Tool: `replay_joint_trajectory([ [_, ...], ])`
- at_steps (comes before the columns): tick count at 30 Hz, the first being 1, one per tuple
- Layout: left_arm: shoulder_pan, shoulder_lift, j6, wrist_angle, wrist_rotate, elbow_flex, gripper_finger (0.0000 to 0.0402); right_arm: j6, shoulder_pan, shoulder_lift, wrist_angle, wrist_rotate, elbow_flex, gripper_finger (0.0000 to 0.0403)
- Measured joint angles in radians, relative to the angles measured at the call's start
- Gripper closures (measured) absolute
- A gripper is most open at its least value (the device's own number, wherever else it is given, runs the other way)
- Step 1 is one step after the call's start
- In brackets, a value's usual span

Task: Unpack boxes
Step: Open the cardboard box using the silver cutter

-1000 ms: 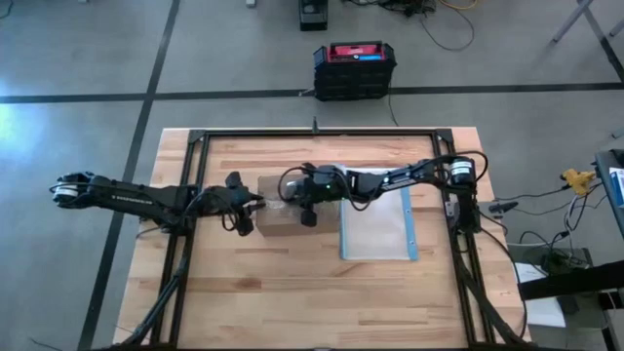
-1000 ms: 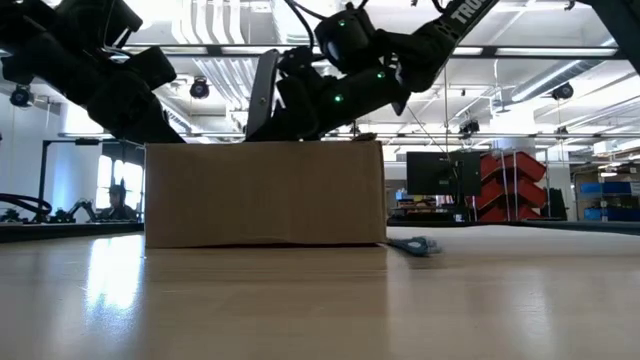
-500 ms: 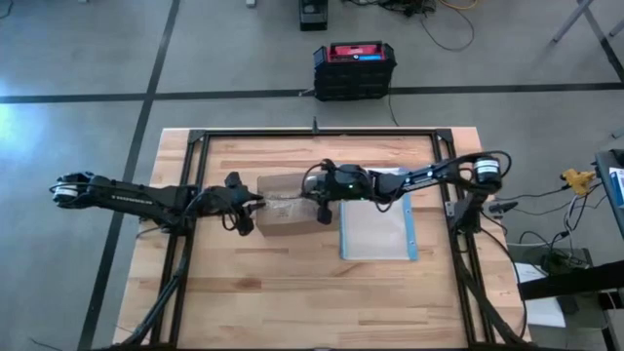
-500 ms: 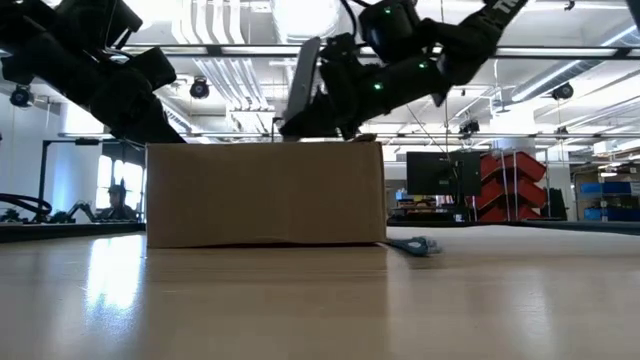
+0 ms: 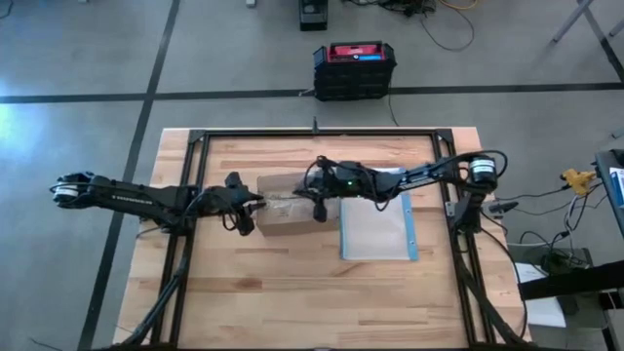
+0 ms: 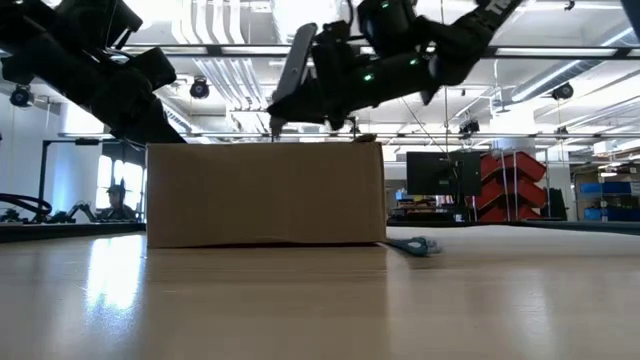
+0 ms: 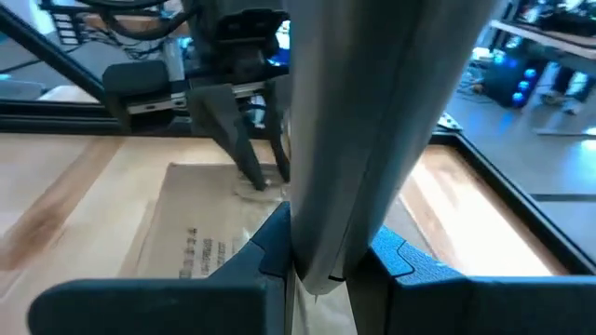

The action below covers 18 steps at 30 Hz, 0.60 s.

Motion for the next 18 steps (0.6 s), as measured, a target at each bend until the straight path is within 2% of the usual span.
replay_joint_trajectory([
  [7, 0.0, 0.0, -0.008, -0.001, 0.0, 0.0, 0.0322, -0.004, 0.007, 0.075, 0.004, -0.011, 0.062, 0.036],
  [18, 0.0, 0.0, -0.008, 0.003, -0.006, 0.0, 0.0322, -0.005, 0.01, 0.082, 0.003, -0.009, 0.059, 0.036],
])
